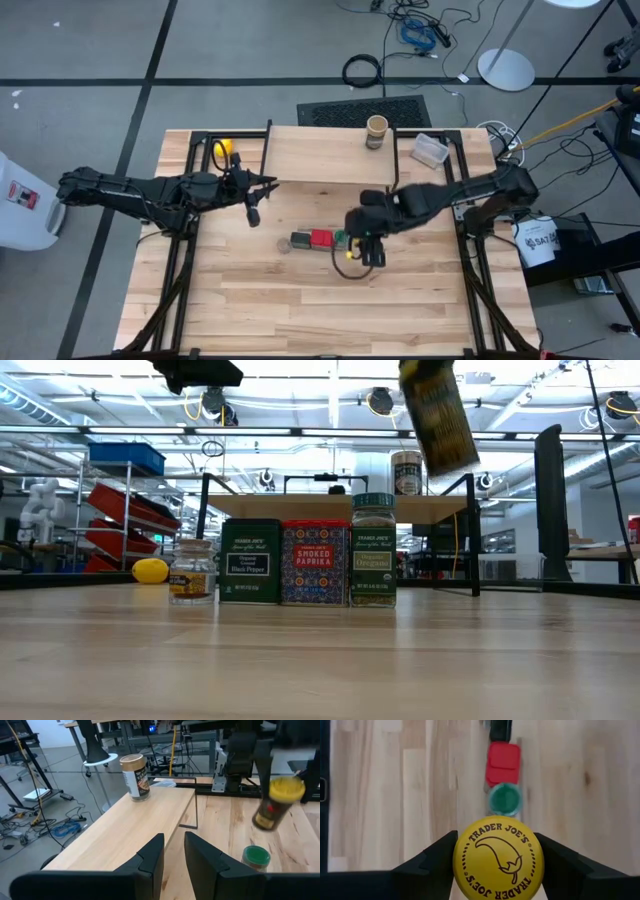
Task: Shelf spices
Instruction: Remove the yellow seasoning bottle from the shelf, then remove the brown seasoning bottle from the shelf
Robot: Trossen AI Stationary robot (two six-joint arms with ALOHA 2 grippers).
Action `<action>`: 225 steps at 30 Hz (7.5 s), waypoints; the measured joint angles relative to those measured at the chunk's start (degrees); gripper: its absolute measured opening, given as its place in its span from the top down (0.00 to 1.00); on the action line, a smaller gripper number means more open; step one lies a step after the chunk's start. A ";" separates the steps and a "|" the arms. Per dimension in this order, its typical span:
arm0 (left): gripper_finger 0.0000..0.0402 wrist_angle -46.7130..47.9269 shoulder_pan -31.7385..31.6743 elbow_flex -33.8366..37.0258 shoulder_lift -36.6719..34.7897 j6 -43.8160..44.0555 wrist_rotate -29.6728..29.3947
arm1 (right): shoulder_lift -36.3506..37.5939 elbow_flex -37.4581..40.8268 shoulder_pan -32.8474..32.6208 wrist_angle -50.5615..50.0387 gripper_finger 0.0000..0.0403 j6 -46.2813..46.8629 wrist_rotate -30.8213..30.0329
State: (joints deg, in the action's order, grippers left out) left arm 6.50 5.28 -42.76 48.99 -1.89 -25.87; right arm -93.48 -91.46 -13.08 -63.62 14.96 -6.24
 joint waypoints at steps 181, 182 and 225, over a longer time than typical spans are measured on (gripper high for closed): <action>0.79 -7.39 -0.02 0.00 0.02 -2.86 1.81 | 15.70 37.66 -7.82 24.54 0.34 26.64 -11.66; 0.79 -7.39 -0.02 0.00 0.00 -2.86 1.81 | 15.70 38.27 -7.79 25.82 0.33 26.64 -11.85; 0.79 -2.78 0.28 0.00 0.02 6.13 6.88 | 14.15 37.62 -11.43 23.27 0.21 24.84 -15.05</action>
State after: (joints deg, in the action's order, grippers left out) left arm 3.73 5.56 -42.76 49.01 4.24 -18.99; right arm -79.33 -53.84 -24.51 -40.36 39.81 -21.29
